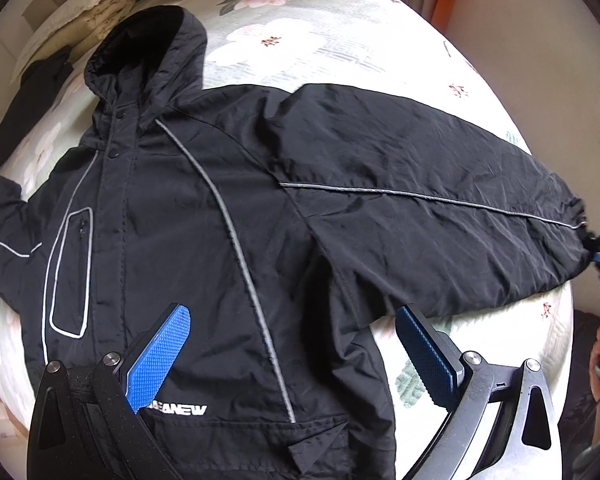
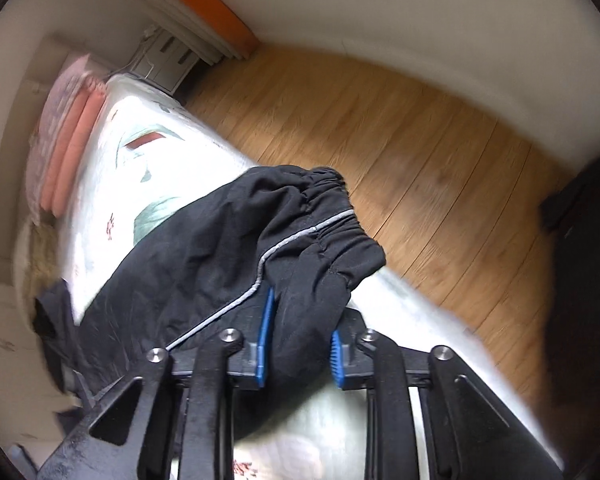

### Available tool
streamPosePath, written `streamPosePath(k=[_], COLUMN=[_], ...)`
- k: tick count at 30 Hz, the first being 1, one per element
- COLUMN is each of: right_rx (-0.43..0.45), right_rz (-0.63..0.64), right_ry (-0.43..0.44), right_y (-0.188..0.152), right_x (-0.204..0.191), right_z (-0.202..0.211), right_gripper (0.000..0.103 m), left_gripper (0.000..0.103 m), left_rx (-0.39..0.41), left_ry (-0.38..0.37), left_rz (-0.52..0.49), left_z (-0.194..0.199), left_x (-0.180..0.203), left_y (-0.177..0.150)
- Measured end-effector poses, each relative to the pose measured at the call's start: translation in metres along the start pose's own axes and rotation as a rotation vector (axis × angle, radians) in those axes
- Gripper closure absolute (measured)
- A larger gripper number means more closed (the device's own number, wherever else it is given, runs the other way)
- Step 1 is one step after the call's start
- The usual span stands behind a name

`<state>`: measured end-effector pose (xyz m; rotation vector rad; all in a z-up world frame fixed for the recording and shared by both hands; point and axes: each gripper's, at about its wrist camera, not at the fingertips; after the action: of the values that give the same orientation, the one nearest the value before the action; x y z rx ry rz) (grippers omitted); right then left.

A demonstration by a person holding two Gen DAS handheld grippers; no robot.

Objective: Fold large clothes
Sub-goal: 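Grasp the black jacket's sleeve cuff with the right gripper, then carry the held sleeve across the jacket body toward the left gripper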

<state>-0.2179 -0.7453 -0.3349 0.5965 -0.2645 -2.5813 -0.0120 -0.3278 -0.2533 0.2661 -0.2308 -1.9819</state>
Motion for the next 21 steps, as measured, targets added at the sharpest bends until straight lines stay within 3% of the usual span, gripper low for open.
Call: streamPosePath(k=[6,13,17,21], right_rx=[0.163,0.227,0.182,0.134], right_rz=[0.315,0.631,0.827,0.972], right_ry=[-0.177,-0.084,-0.022,0.022], right_y=[-0.031,-0.097,-0.17,-0.247], right_x=[-0.105,-0.253,-0.347,-0.417], right_z=[0.057,0.092,0.079,0.049], right_gripper=[0.085,0.085,0.085,0.085], left_gripper=[0.002,0.006,0.007,0.007], left_rx=[0.021,0.044,0.064,0.09], left_ry=[0.029,0.046,0.046,0.086], left_rz=[0.02,0.118,0.173,0.243], left_z=[-0.001,0.004,0.011,0.018], left_x=[-0.03,-0.099,-0.145,-0.196], left_y=[-0.005,-0.006,-0.006,-0.013])
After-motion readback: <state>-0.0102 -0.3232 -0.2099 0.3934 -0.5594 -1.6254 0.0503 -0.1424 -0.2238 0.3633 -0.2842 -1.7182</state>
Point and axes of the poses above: each gripper's, at about its wrist camera, not at the fingertips, and z roughly against the way its jaws point, x to its right, y to its top, and after that the axes turned 1 degree about z, right-handed
